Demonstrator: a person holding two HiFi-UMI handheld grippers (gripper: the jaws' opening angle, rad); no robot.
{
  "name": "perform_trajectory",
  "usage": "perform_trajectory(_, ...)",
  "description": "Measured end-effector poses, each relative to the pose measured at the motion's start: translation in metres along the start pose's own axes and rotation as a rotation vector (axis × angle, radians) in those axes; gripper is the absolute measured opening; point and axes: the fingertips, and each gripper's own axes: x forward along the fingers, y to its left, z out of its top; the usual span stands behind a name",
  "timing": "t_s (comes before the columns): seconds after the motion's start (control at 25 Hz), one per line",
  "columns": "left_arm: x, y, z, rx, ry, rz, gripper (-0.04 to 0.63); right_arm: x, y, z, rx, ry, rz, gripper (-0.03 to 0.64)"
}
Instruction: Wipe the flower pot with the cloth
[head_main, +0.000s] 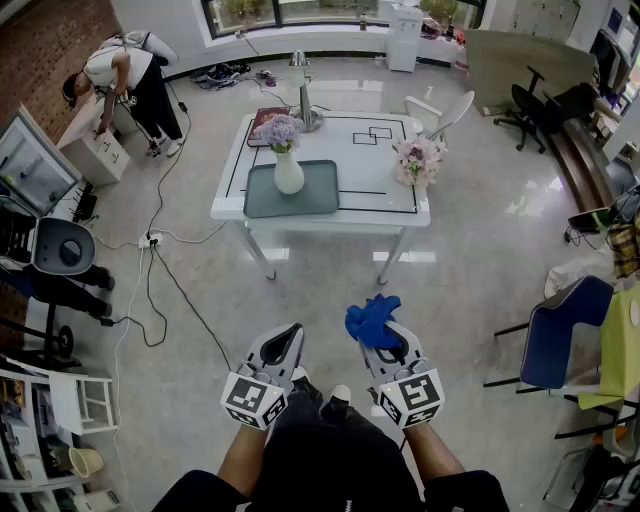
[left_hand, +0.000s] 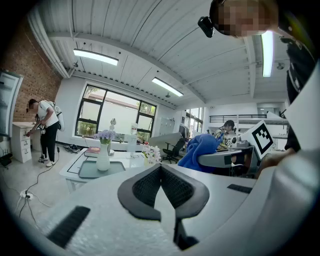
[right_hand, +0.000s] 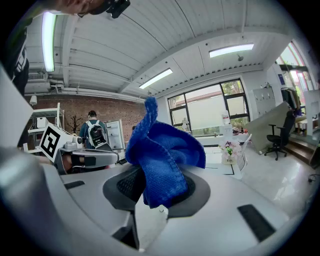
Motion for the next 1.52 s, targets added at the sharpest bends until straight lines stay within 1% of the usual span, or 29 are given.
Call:
perform_trajectory(0.16,0.001,0.0,-0.001,0.0,0.002,0.0,0.006,0.0,0.0,0.0,0.006,-0.006,0.007,0.109)
perform_trajectory(0.32,0.001,0.0,-0.002,-0.009,0.002,0.009,0.006,0.001,0.0,0.003,0.034,-0.027,0.033,0.11)
perform_trajectory(0.44,0.002,0.003,-0.003,-0.016,0.001,0.018,0.006,0.007,-0.001,0.004,0.032,-0.022,0.047,0.11)
perform_trajectory(0.64,0.012,0.021,-0.015,-0.054,0.014,0.034,0.006,0.025,-0.005,0.001,0.027,-0.003,0.051,0.11)
perform_trajectory(0.88,0.043,0.069,-0.013,-0.075,0.001,0.066,0.006,0.078,-0.016,0.011,0.046,-0.015,0.098,0.11)
perform_trajectory(1.04,0.071,0.112,-0.009,-0.084,0.001,0.07,0.006,0.128,-0.029,0.022,0.076,-0.032,0.112,0.11)
perform_trajectory(1.16,0.097,0.148,-0.006,-0.096,0.006,0.066,0.006,0.172,-0.042,0.028,0.07,-0.025,0.108,0.11)
perform_trajectory(1.4,0.149,0.231,0.0,-0.112,0.041,0.044,0.006,0.268,-0.054,0.039,0.047,0.018,0.097,0.11)
perform_trajectory(1.52,0.173,0.269,0.003,-0.101,0.056,0.024,0.006,0.312,-0.06,0.046,0.07,0.026,0.096,0.112)
